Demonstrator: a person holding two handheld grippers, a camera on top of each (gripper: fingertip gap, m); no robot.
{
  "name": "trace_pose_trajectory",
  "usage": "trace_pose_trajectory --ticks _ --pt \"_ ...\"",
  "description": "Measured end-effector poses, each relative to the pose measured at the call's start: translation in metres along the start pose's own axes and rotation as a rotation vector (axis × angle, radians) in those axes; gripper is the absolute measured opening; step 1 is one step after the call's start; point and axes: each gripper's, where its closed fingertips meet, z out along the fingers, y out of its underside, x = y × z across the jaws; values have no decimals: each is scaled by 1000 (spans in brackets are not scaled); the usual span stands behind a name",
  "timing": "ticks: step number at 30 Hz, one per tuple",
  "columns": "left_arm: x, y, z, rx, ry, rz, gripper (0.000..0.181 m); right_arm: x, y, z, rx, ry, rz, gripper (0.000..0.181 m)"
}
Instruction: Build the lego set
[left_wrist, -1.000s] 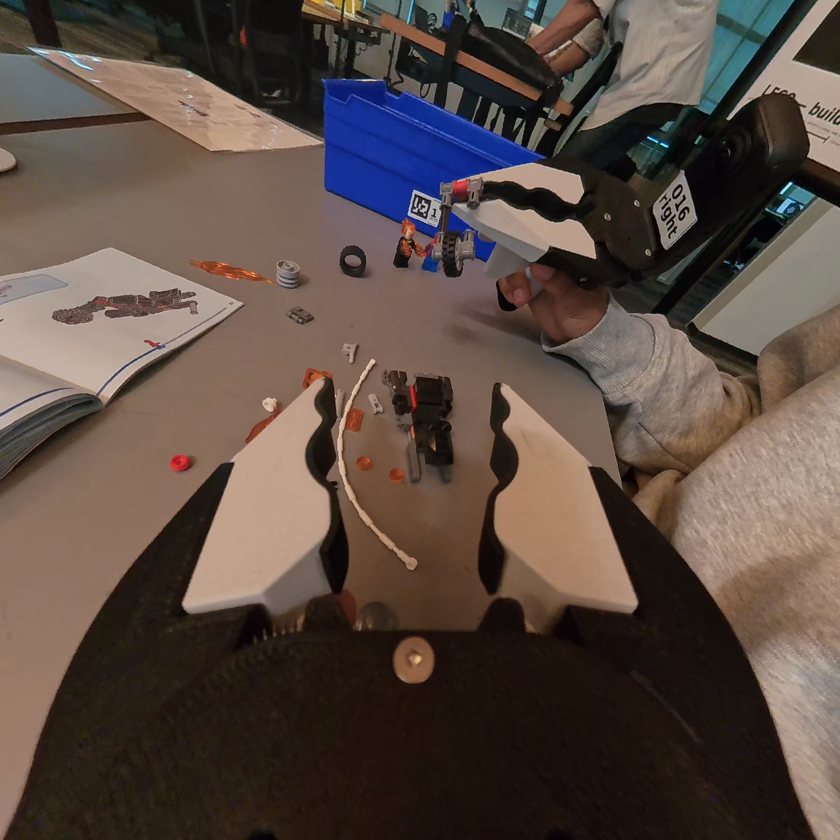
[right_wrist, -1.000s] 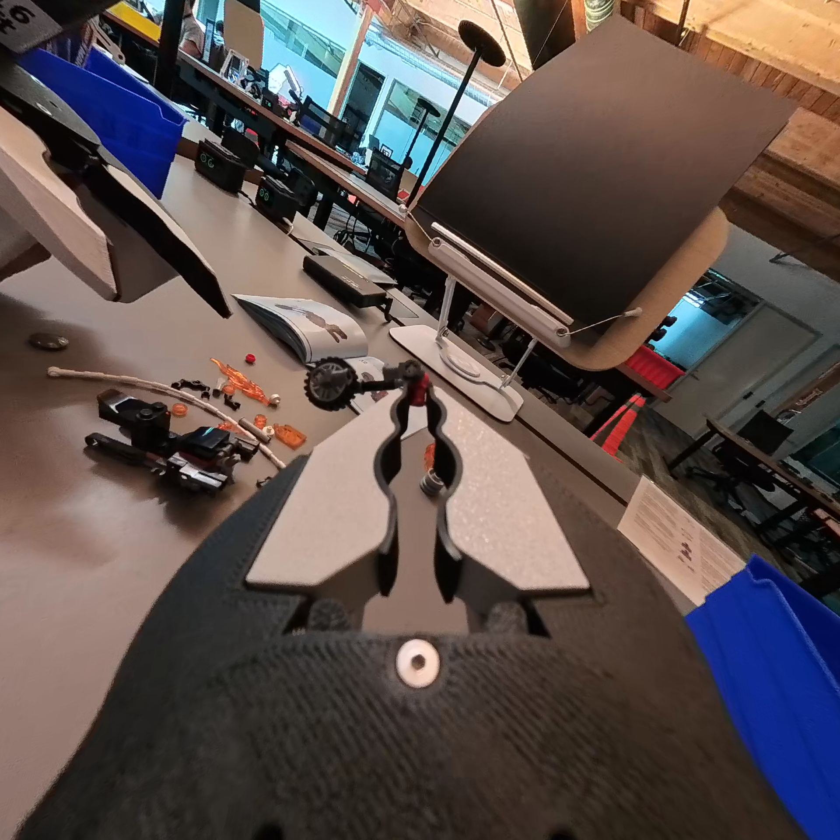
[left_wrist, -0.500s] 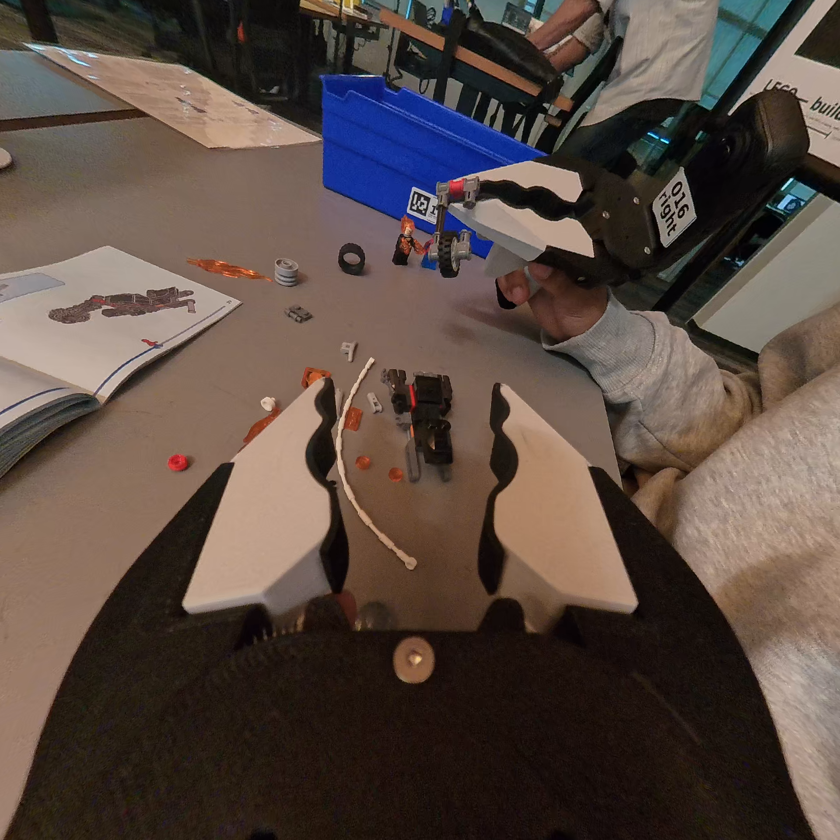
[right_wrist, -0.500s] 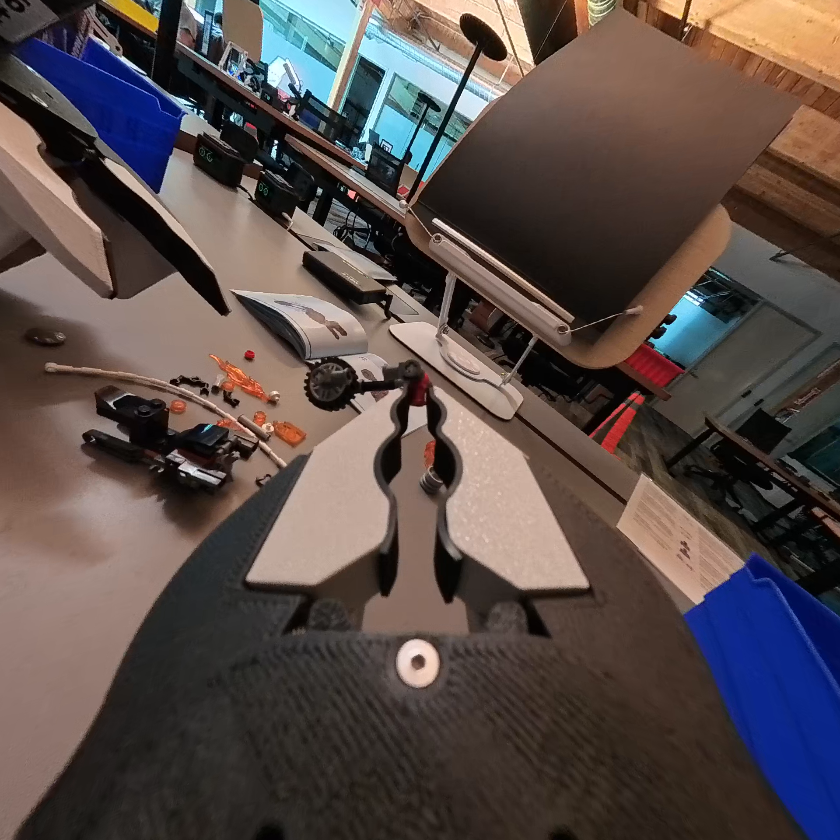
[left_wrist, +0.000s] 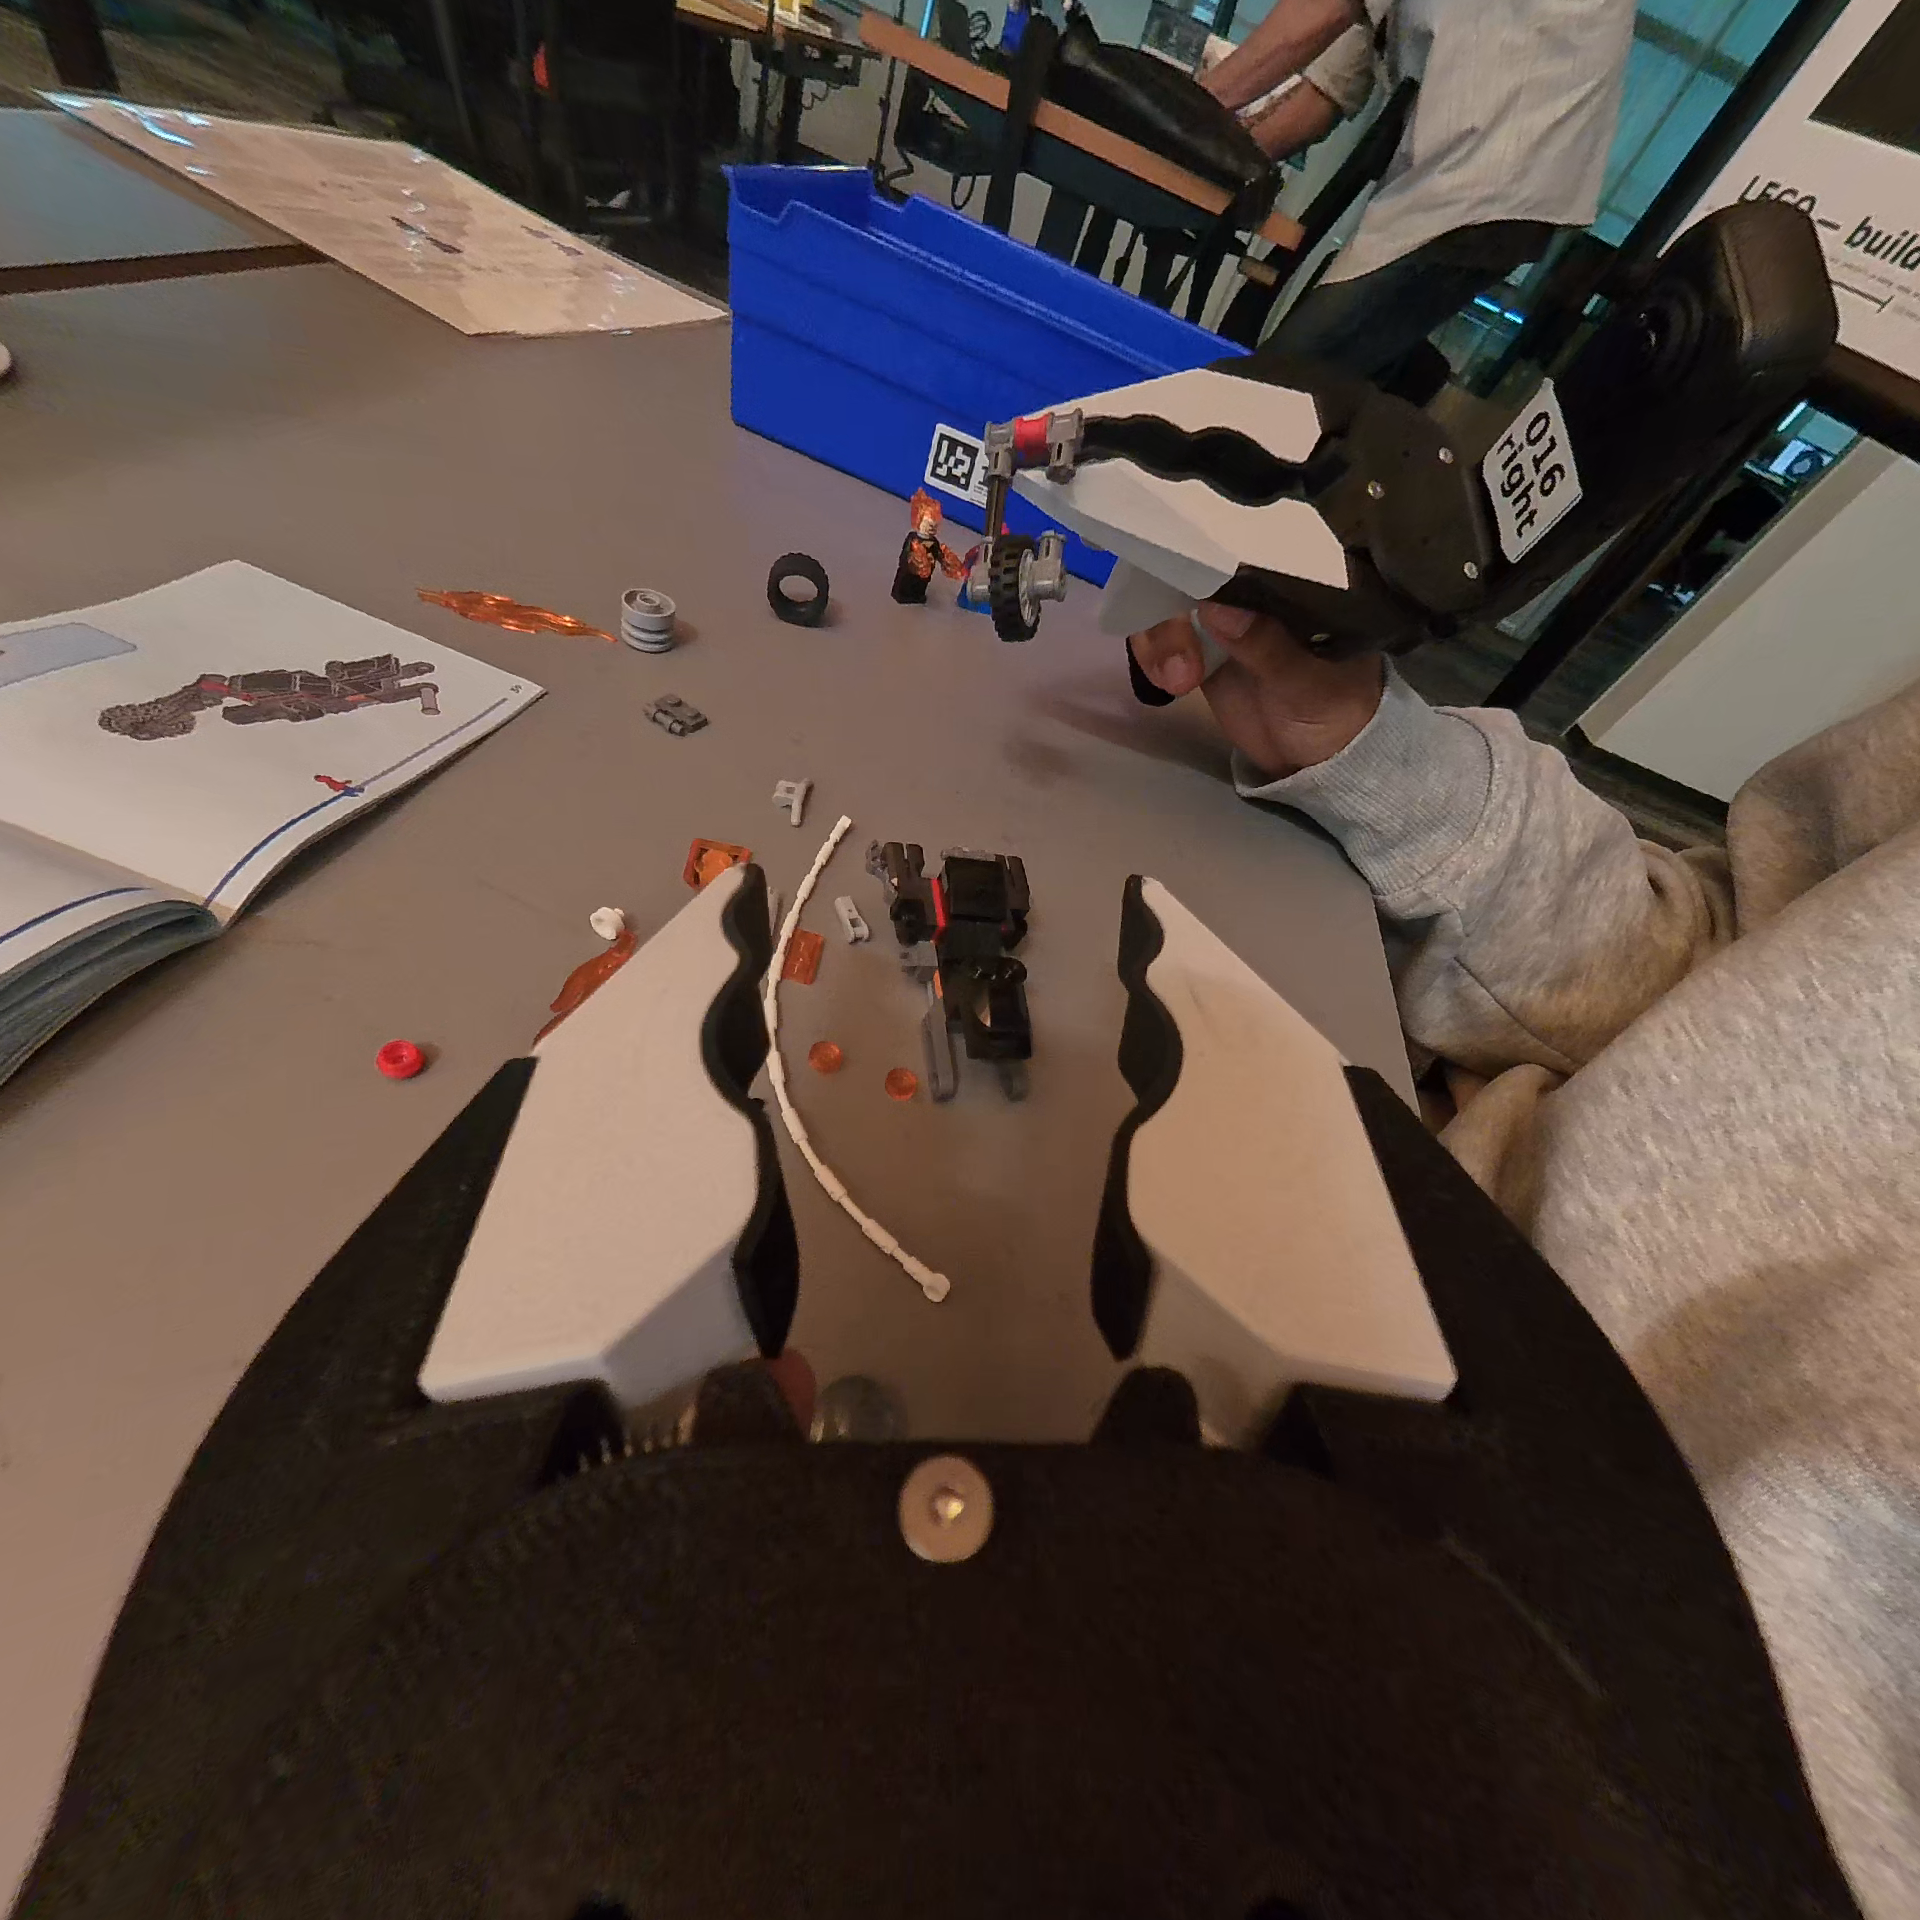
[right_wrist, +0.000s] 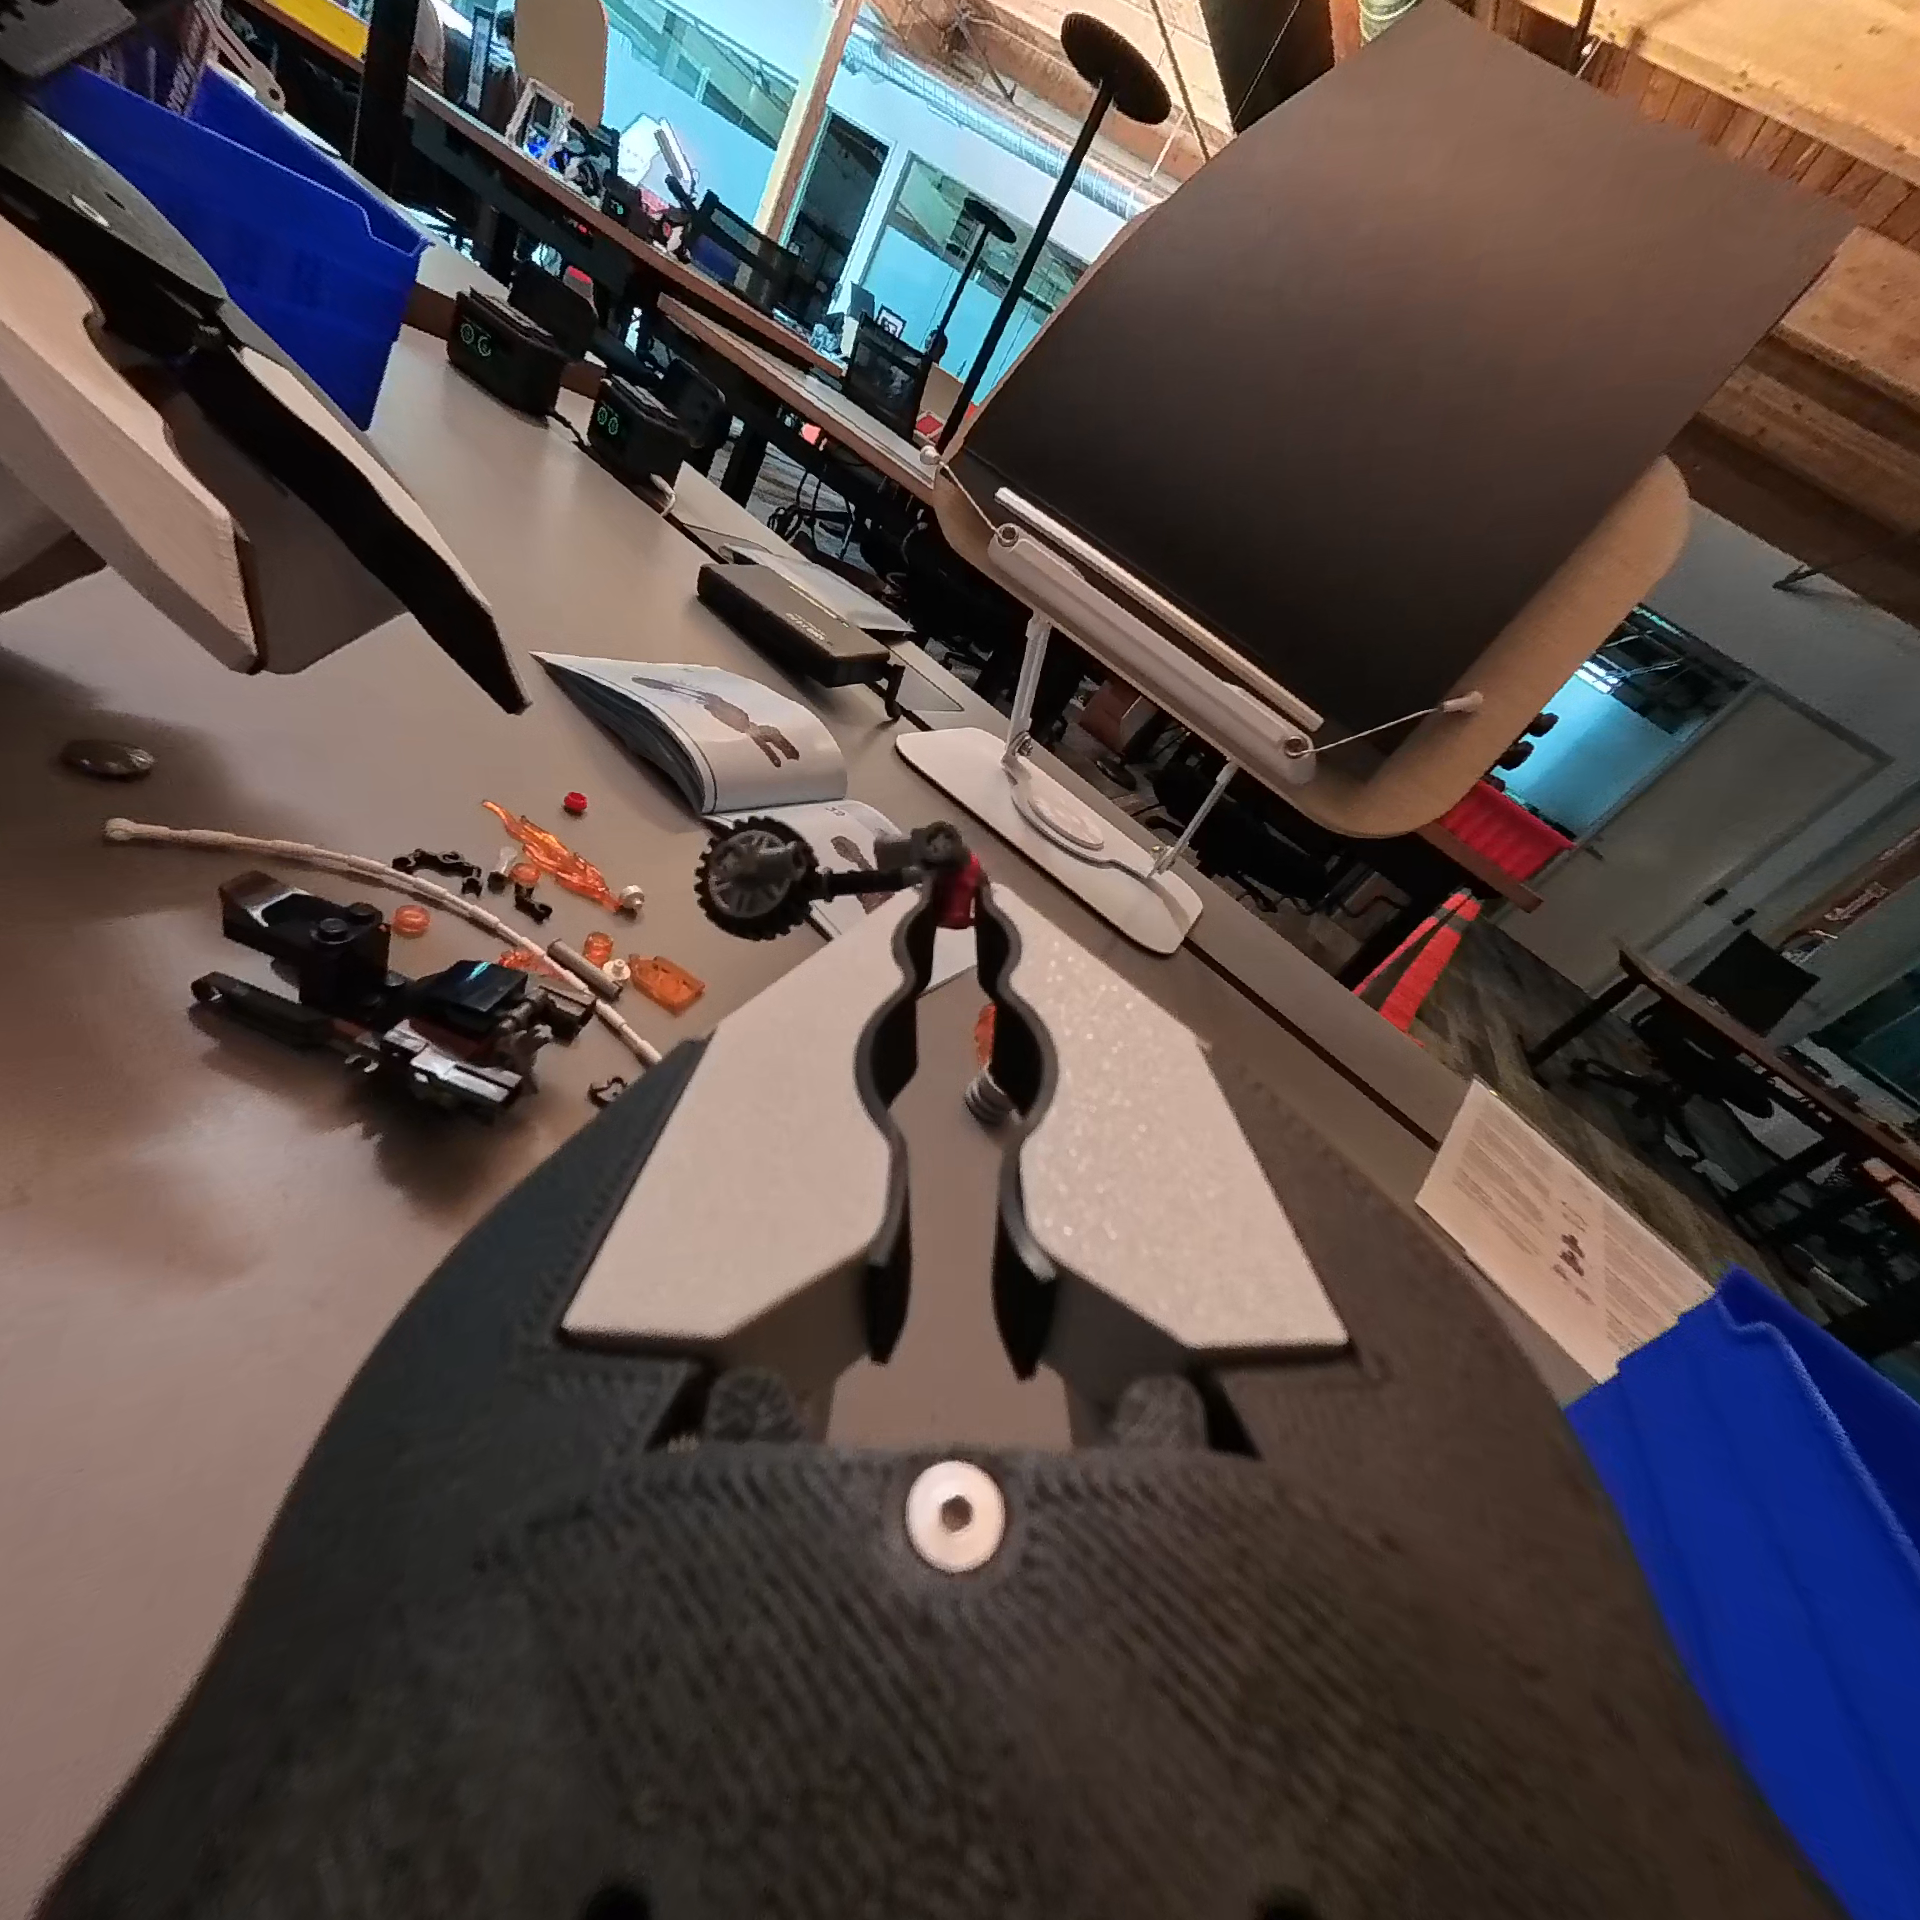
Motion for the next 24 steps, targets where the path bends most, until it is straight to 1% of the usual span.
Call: trace_pose_trajectory --ticks 10,24 --pt "2 0 0 -2 12 -4 65 1 -1 -1 11 2 12 5" --pt "5 4 3 -35 23 5 65 12 -4 -5 42 21 94 5"
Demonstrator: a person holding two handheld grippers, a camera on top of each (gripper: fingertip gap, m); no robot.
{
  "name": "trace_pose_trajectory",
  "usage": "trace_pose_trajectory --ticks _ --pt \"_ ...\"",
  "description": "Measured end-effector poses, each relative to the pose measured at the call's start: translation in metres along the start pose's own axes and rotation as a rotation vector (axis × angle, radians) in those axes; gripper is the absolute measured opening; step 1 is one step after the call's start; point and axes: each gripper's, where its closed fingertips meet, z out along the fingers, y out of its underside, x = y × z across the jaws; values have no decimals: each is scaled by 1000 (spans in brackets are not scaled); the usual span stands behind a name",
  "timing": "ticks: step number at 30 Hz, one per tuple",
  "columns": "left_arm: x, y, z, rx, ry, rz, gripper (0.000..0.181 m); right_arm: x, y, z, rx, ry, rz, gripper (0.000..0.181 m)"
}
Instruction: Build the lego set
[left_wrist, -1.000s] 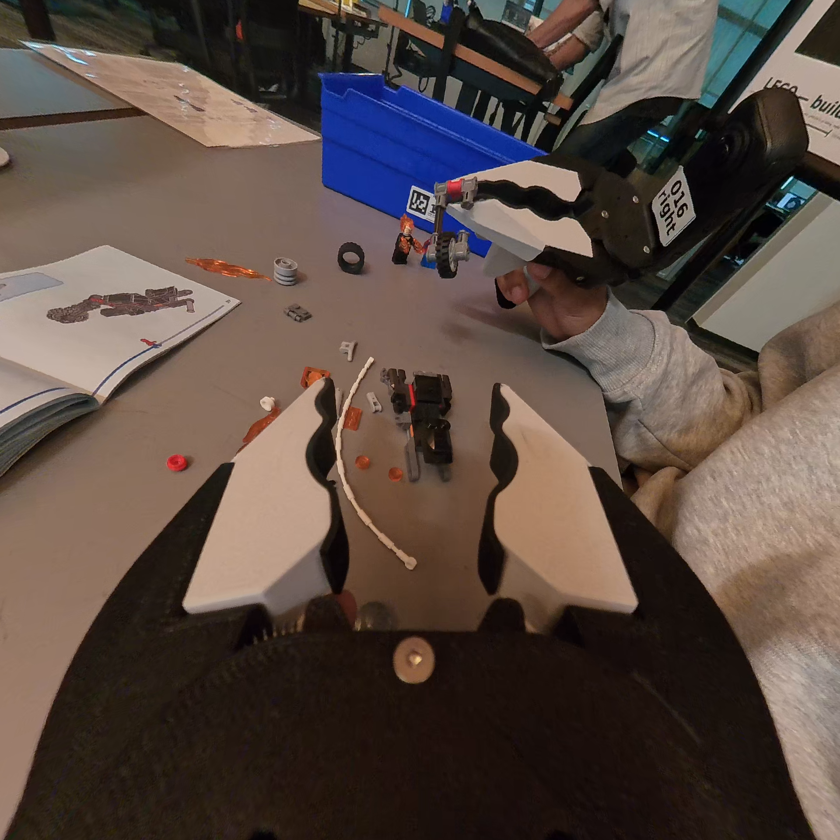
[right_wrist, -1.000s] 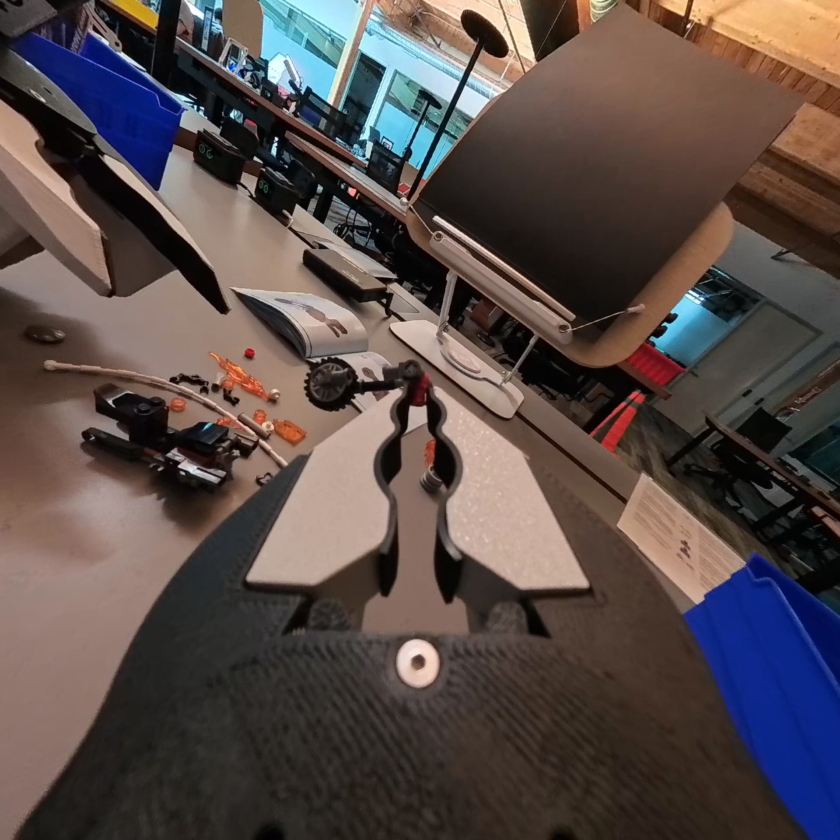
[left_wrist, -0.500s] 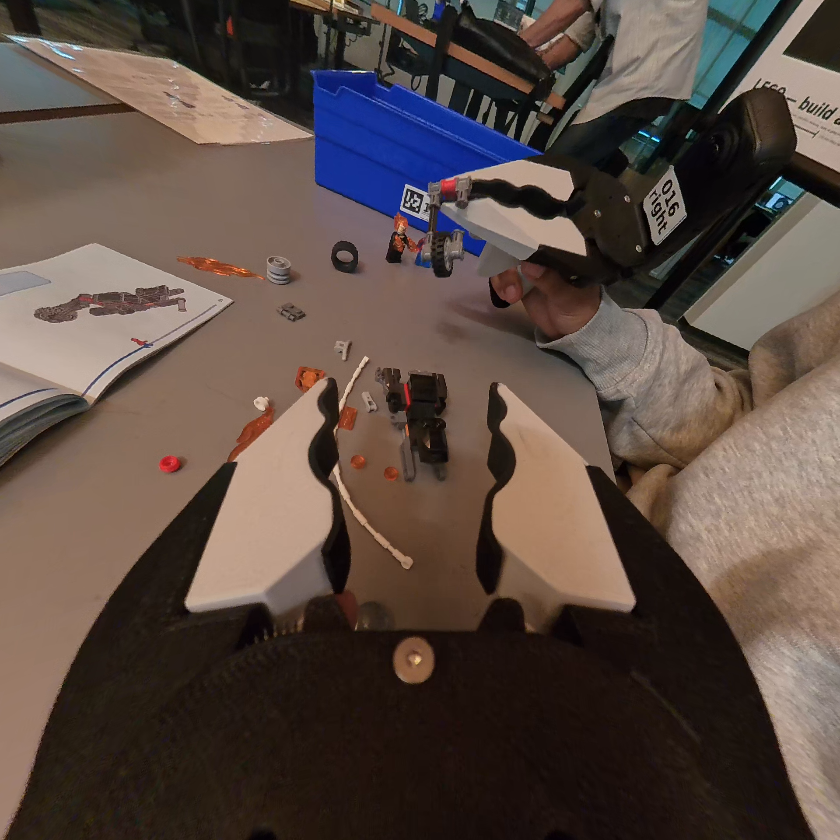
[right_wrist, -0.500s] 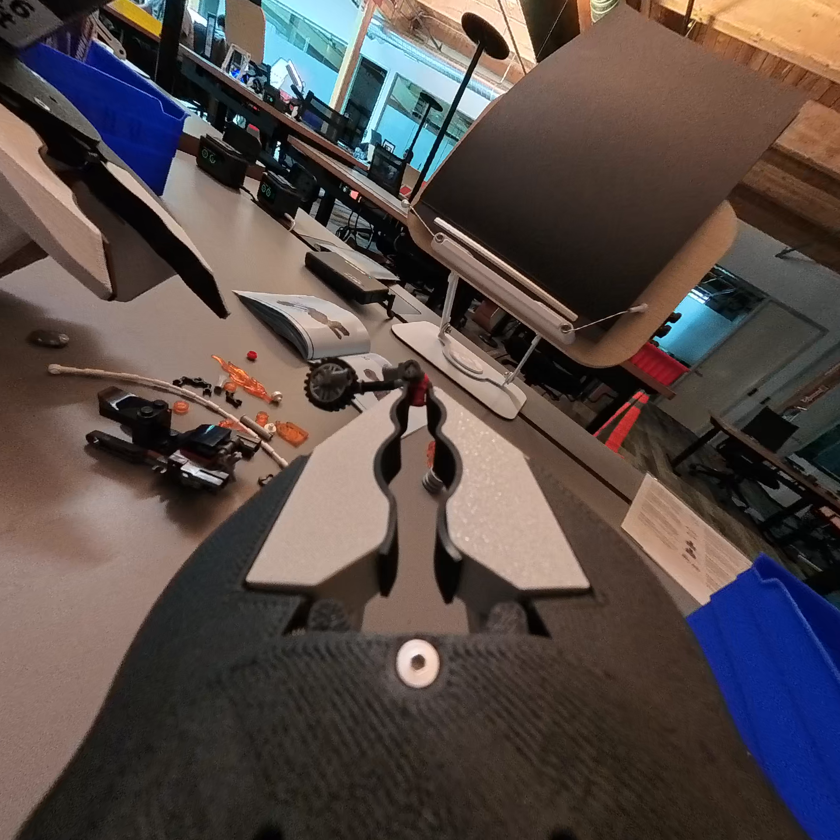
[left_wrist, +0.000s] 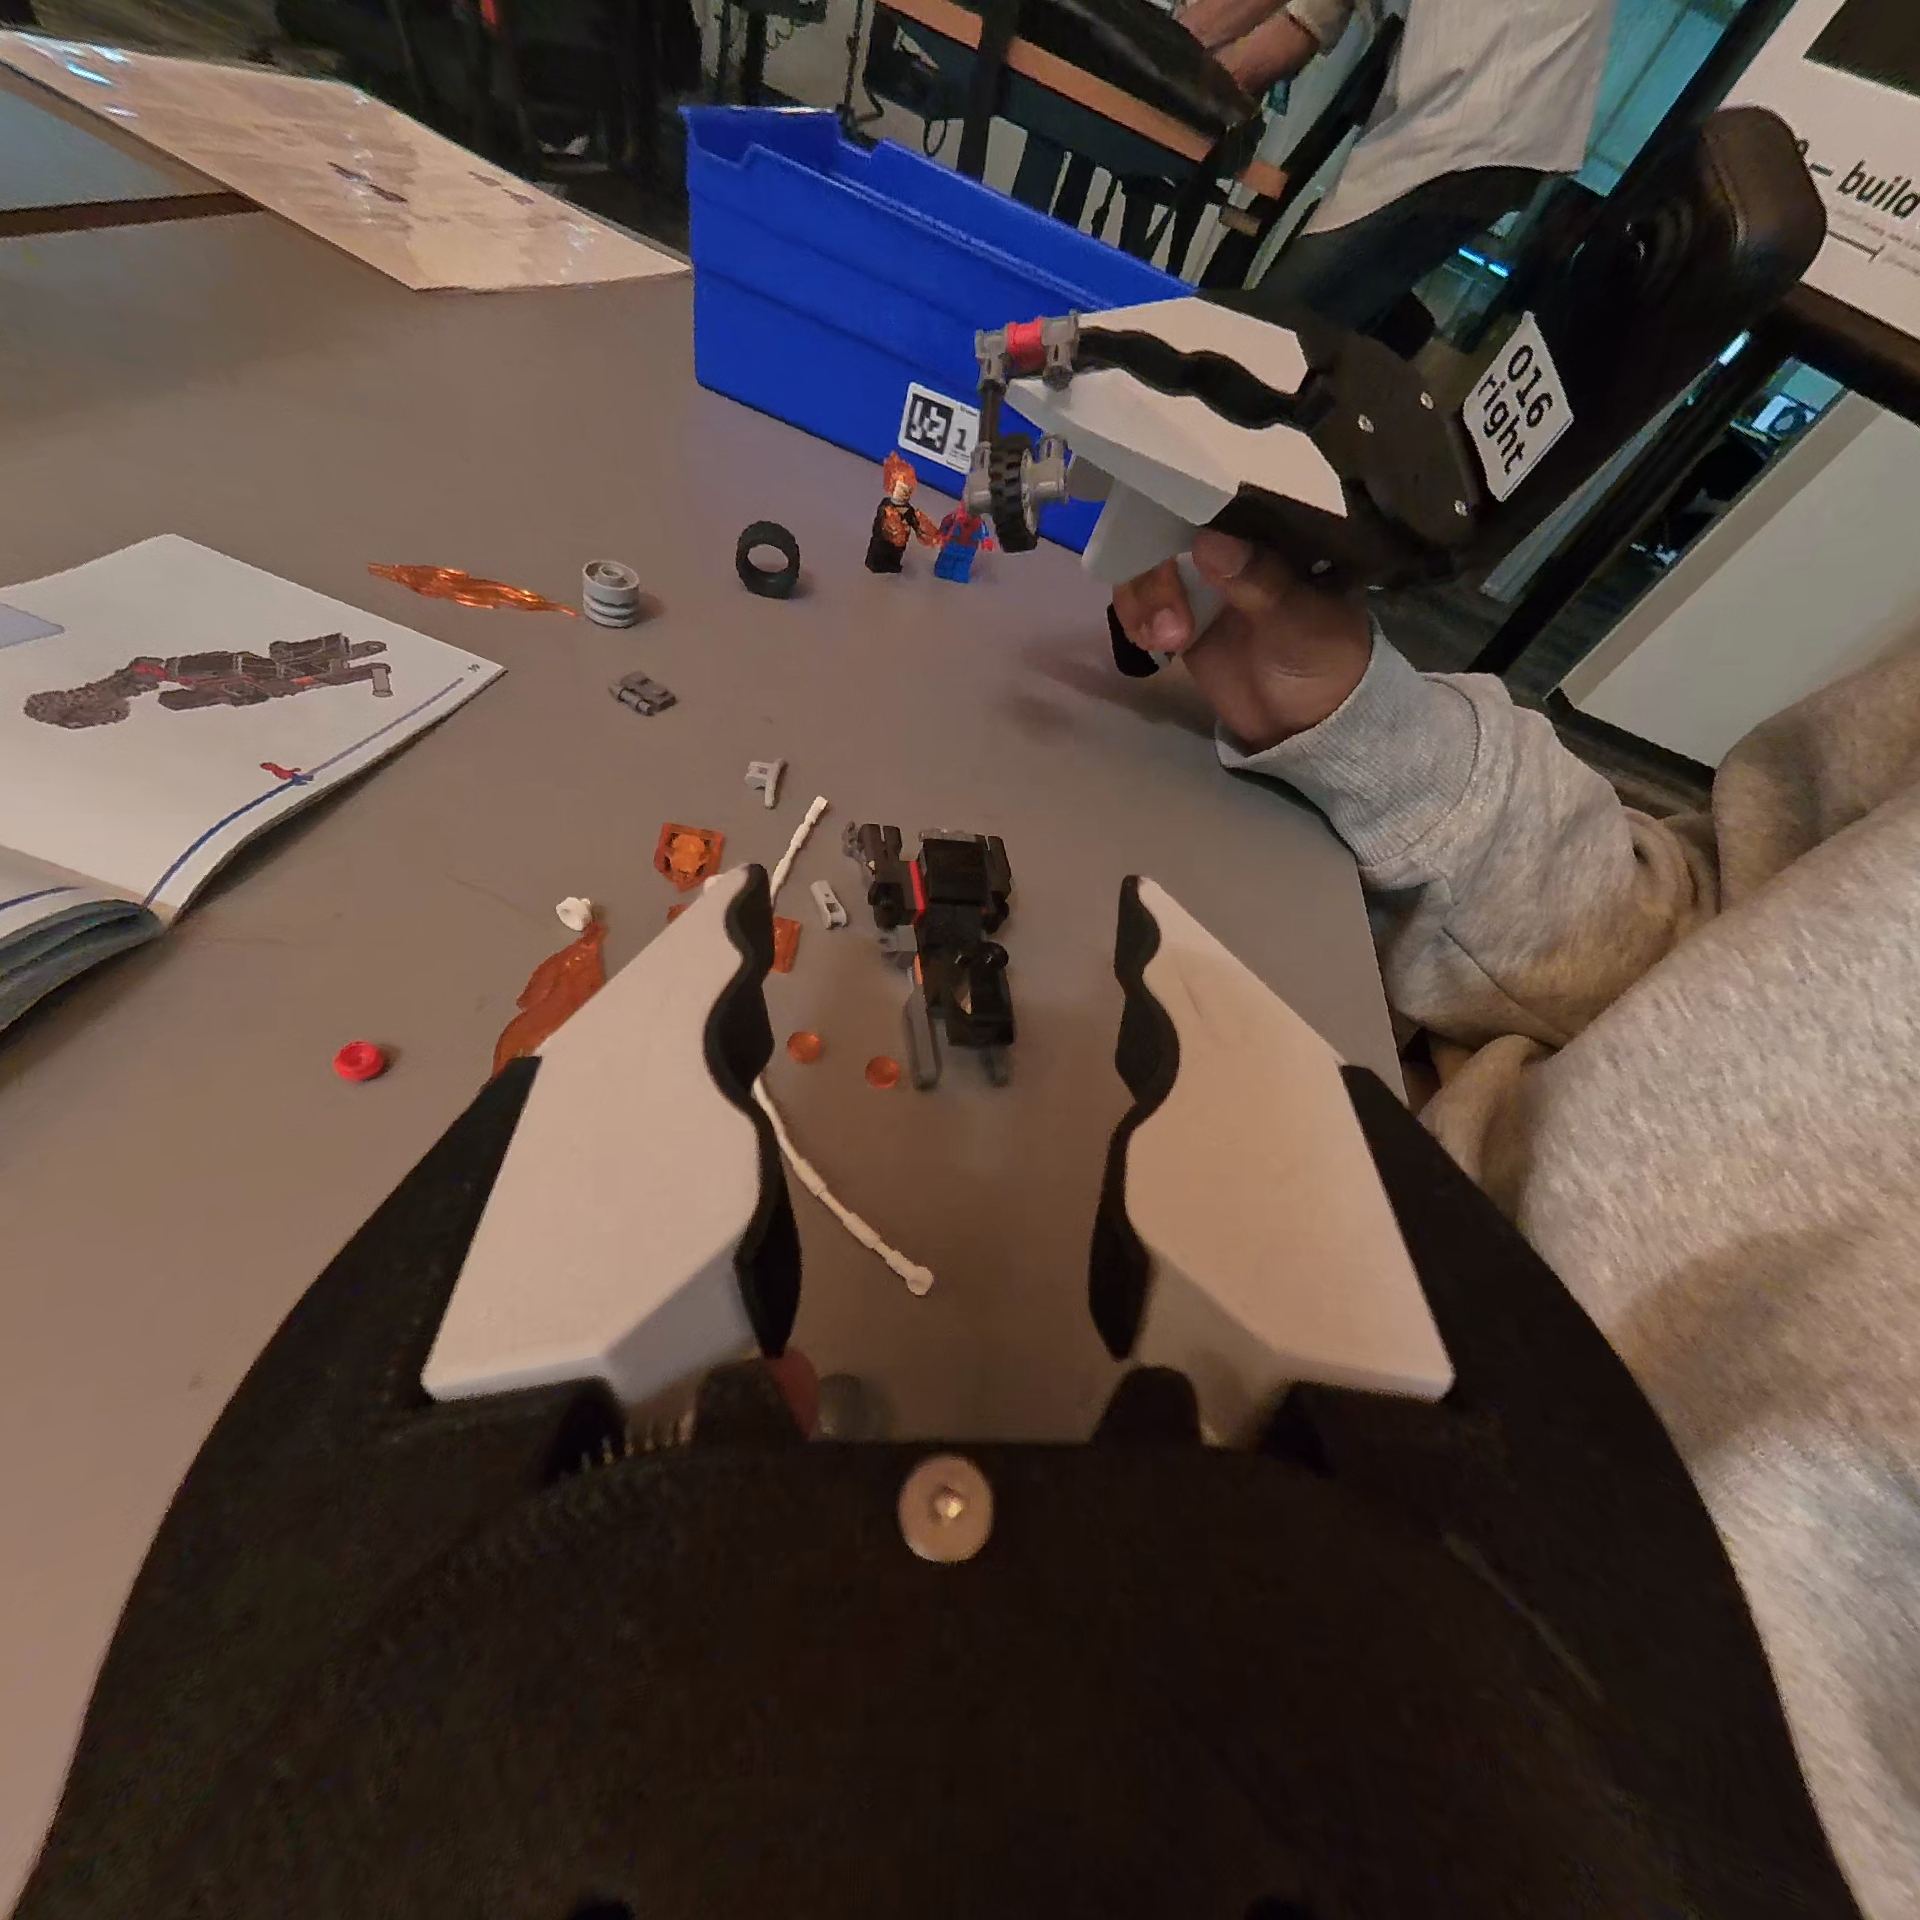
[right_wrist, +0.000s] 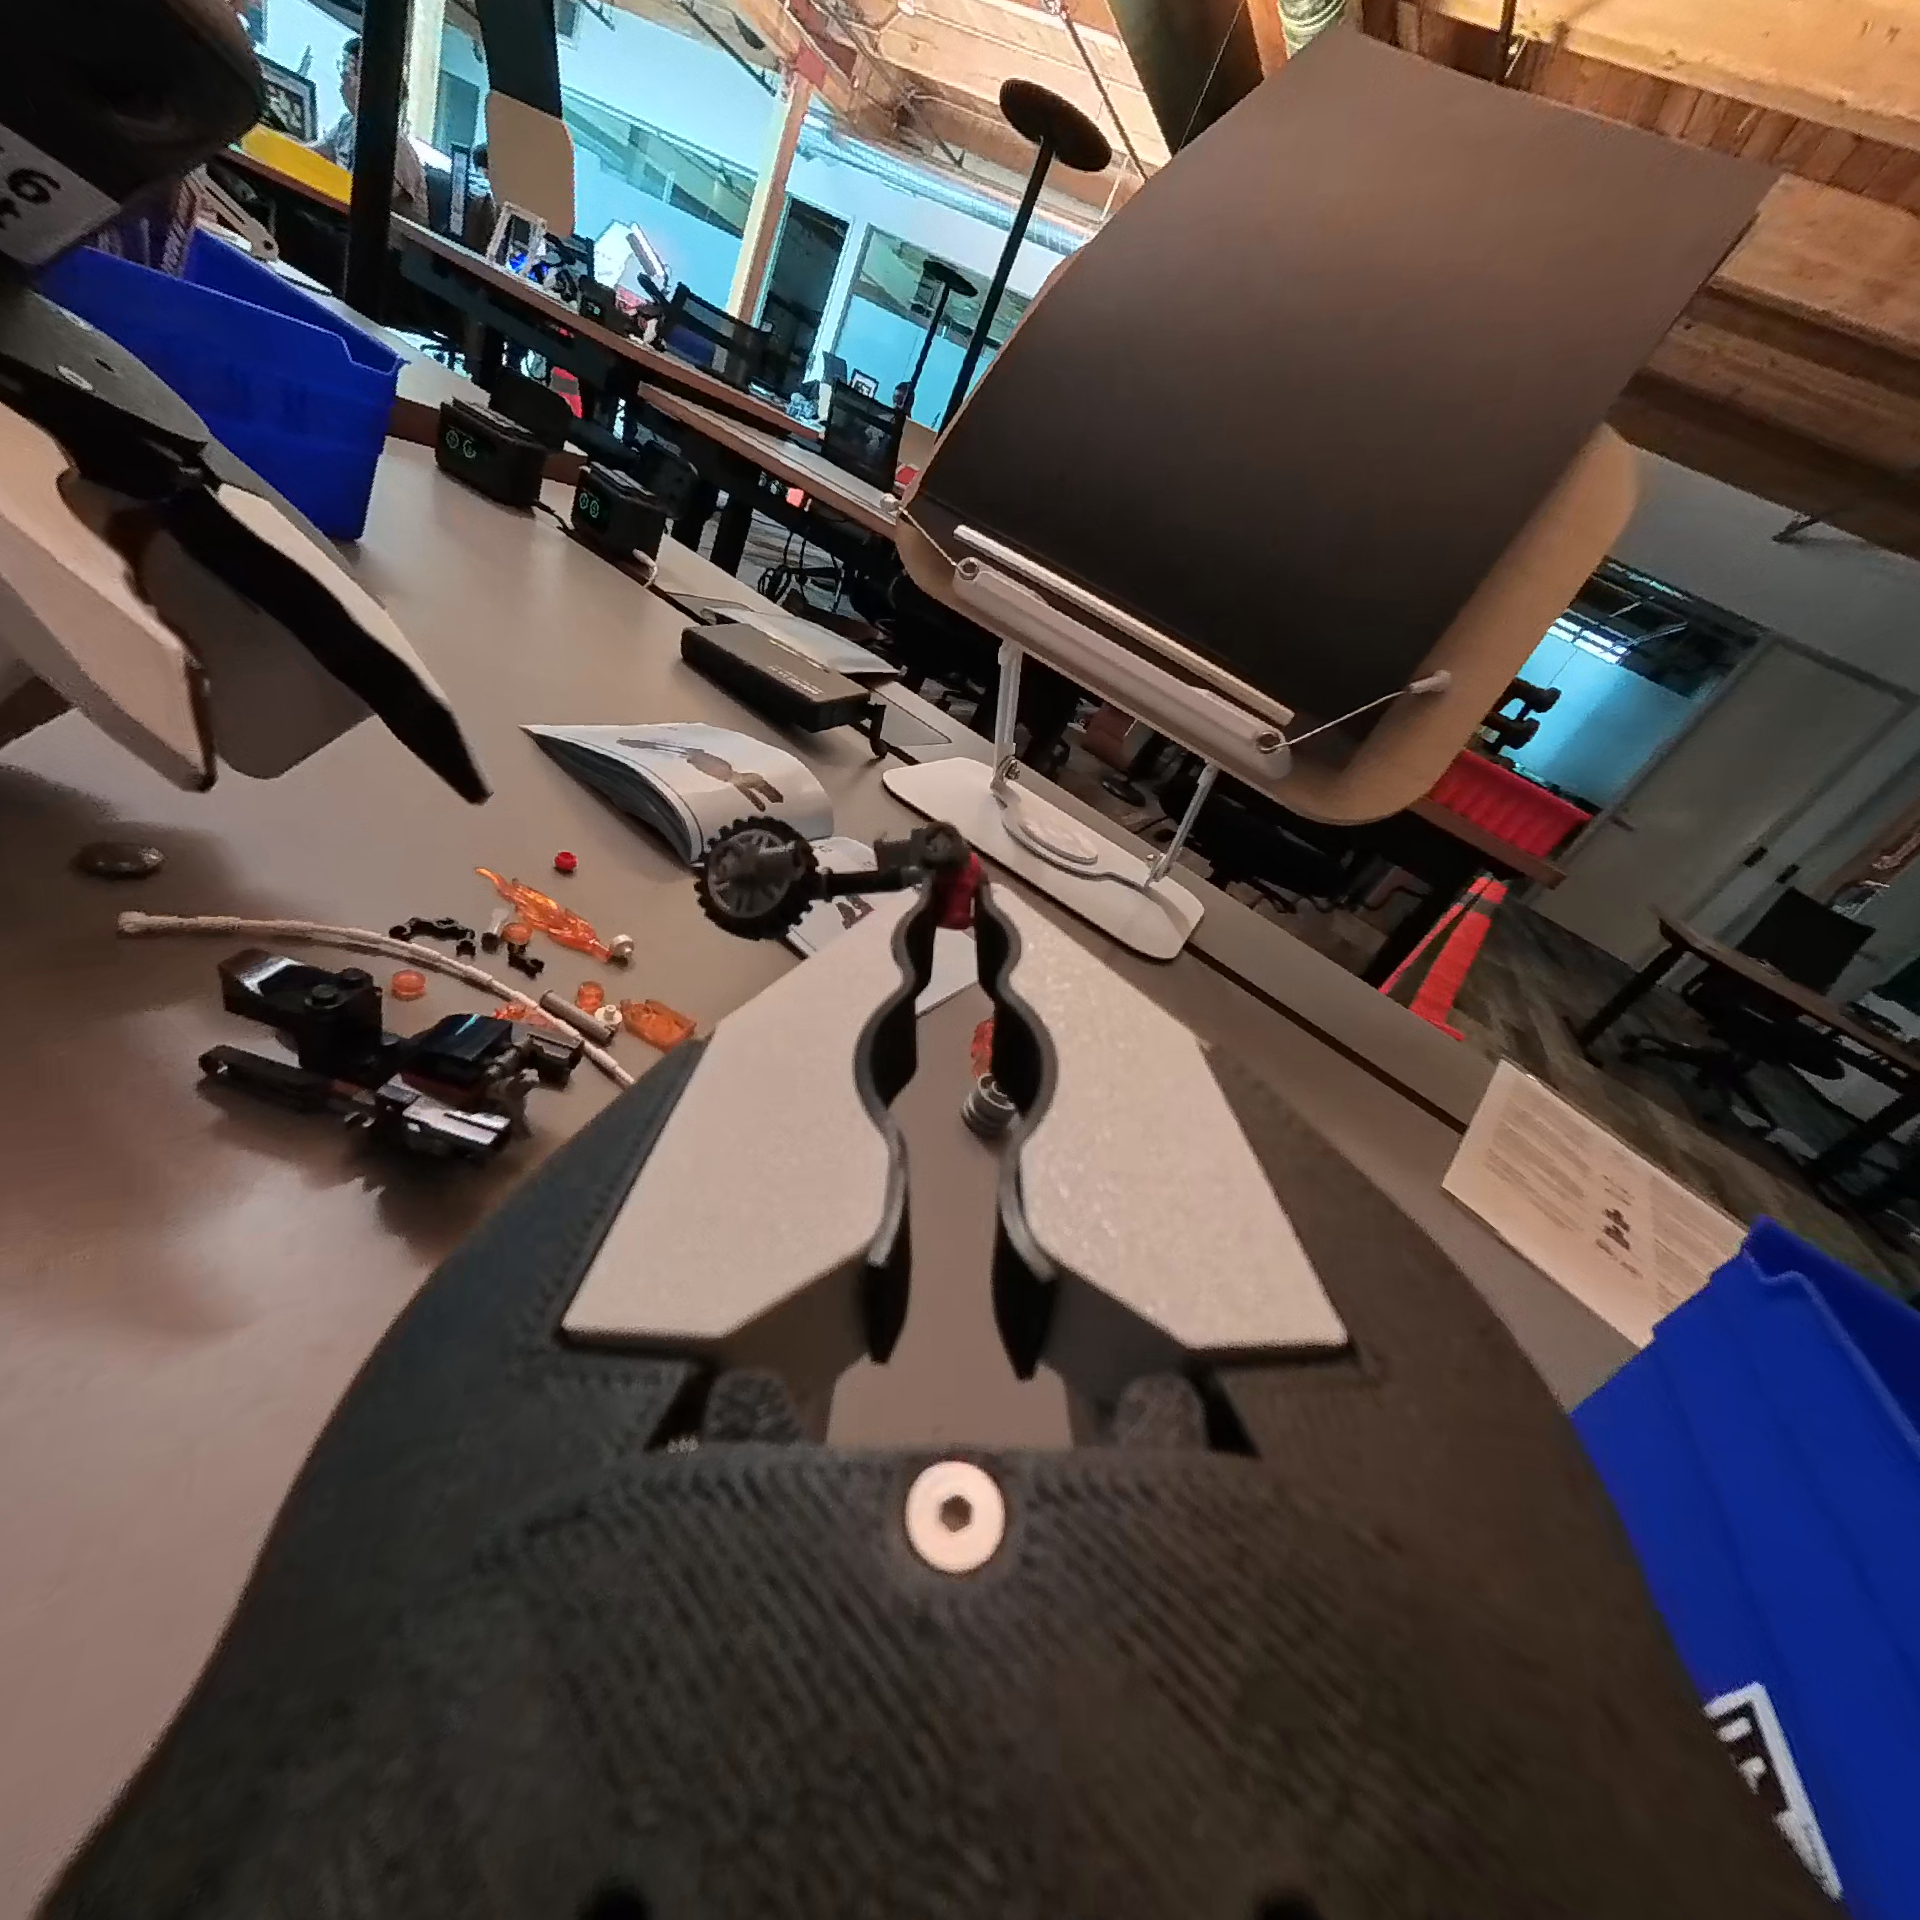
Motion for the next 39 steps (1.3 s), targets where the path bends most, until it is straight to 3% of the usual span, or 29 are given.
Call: trace_pose_trajectory --ticks 15,39 --pt "8 20 15 -152 -41 119 64 0 5 1 -22 1 4 5" --pt "7 25 18 -194 -21 85 62 -2 16 5 -77 -15 1 5"
